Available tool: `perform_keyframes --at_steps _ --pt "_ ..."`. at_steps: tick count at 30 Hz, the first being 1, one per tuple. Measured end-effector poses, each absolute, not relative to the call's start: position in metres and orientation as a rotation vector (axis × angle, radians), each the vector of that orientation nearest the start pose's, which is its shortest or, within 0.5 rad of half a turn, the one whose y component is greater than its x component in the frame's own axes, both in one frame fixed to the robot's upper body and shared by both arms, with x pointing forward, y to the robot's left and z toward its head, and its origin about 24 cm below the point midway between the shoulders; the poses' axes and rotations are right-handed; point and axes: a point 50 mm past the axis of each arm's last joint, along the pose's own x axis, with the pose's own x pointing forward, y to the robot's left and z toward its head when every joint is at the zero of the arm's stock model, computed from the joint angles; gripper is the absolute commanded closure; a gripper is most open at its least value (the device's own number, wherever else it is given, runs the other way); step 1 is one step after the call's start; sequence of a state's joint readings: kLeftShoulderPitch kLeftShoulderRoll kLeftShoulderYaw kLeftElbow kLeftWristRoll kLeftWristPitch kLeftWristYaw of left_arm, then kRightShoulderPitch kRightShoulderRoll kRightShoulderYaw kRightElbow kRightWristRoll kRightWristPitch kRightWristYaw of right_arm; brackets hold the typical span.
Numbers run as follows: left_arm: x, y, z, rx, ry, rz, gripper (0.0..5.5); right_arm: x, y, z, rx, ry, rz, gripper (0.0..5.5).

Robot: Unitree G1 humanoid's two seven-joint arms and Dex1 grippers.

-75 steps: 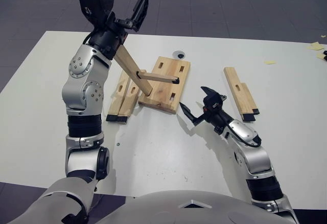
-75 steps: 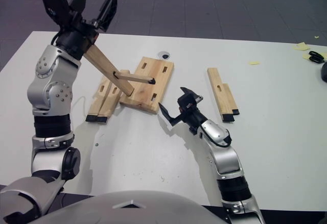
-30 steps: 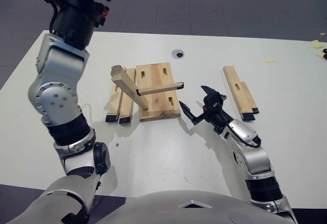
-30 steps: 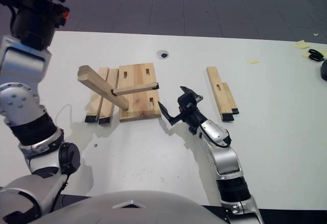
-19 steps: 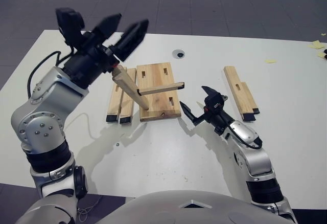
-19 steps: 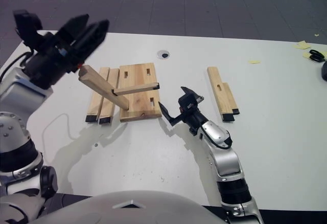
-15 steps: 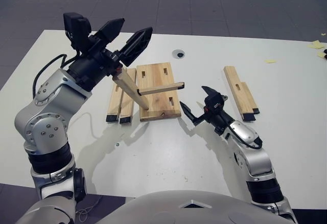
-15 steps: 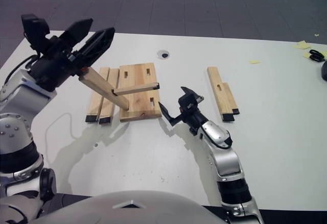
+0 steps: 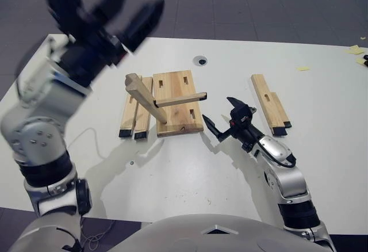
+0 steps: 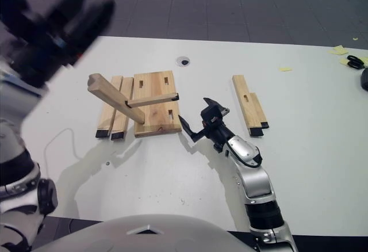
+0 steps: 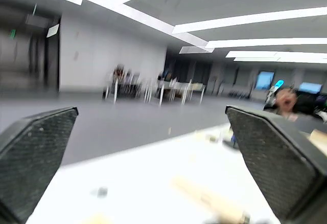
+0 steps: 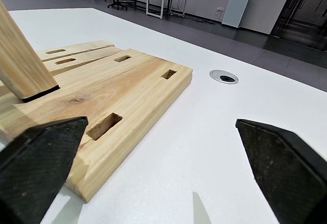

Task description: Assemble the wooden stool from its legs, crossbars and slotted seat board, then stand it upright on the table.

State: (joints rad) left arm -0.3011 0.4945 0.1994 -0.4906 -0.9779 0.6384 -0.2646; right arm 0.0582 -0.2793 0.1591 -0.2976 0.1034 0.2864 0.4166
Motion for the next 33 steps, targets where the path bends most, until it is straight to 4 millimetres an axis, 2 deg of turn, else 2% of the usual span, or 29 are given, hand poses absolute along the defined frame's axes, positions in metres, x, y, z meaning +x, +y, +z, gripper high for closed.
perform_keyframes --at_steps 4,12,18,21,25,30,33 --pt "0.25 0.167 0.202 -0.223 -0.225 -0.698 0.13 0.232 -0.136 0.066 -0.158 0.108 0.588 0.1" --pt "0.256 0.163 0.202 -0.345 -0.247 -0.68 0.13 0.232 -0.137 0.066 -0.161 0.113 0.582 0.1" --pt "0.278 0.158 0.214 -0.345 -0.234 -0.666 0.13 0.236 -0.136 0.059 -0.203 0.138 0.52 0.1" --pt "0.288 0.159 0.228 -0.365 -0.286 -0.644 0.13 0.245 -0.138 0.055 -0.239 0.153 0.452 0.1" --pt "0.31 0.182 0.251 -0.408 -0.387 -0.467 0.13 0.271 -0.135 0.057 -0.263 0.142 0.385 0.1" --pt "0.32 0.189 0.251 -0.456 -0.396 -0.386 0.13 0.298 -0.124 0.06 -0.25 0.16 0.424 0.1" --pt "0.321 0.188 0.248 -0.459 -0.386 -0.383 0.13 0.308 -0.121 0.05 -0.296 0.232 0.467 0.1"
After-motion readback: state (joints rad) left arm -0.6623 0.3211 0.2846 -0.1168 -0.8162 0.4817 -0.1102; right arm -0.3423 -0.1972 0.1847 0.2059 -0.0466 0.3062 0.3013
